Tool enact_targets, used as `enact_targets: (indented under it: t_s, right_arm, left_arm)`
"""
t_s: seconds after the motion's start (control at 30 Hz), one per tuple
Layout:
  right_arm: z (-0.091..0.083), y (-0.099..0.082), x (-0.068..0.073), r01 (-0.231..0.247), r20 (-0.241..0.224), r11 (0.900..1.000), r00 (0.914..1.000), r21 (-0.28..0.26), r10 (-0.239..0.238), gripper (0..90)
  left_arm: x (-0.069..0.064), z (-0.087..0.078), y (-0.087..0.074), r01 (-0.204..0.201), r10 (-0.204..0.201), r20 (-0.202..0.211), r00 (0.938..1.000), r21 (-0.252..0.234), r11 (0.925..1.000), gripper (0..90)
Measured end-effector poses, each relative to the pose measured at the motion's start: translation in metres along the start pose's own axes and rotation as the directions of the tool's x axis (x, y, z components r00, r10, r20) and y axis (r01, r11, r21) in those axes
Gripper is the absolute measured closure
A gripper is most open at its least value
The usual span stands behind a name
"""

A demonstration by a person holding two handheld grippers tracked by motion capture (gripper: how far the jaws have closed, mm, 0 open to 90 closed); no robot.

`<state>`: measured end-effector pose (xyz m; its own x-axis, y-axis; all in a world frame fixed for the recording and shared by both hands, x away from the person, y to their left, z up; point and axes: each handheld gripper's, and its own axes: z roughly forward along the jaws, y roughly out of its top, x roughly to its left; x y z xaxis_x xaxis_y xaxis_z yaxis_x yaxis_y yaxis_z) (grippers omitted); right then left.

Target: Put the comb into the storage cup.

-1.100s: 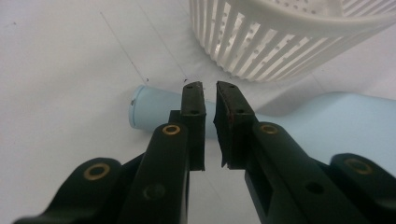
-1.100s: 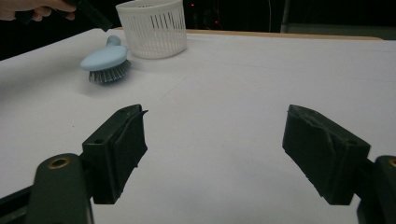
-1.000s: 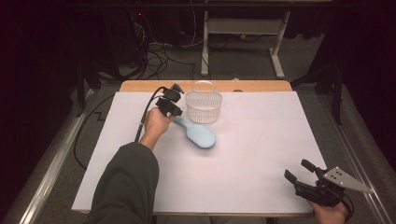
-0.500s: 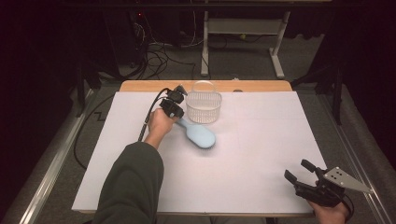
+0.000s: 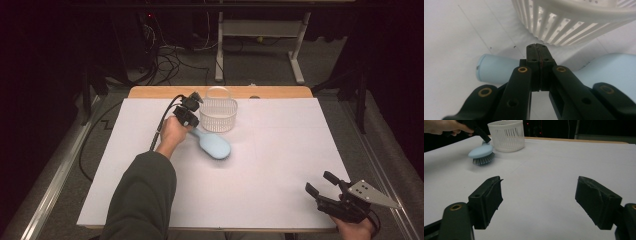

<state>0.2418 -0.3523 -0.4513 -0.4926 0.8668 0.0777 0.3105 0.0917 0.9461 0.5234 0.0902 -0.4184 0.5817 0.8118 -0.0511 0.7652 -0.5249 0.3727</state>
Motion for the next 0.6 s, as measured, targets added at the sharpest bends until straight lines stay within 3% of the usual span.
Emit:
enact_targets:
  t_s: [0.1,0.43,0.6]
  right_arm:
    - [0.000,0.000,0.000,0.004,-0.004,1.0000,1.0000,0.002,-0.004,22.2]
    - [0.001,0.000,0.001,0.009,-0.003,0.9999,1.0000,0.005,-0.009,22.3]
    - [-0.001,0.000,0.001,0.011,0.004,0.9999,0.9999,0.001,-0.011,22.3]
  left_arm:
    - [-0.004,0.004,-0.001,-0.013,0.013,-0.011,0.9999,0.006,0.9999,88.2]
    - [-0.003,0.004,-0.008,-0.004,0.004,0.020,0.9998,0.005,1.0000,88.2]
    - [-0.006,0.005,-0.011,-0.018,0.018,0.038,0.9991,0.016,0.9997,88.2]
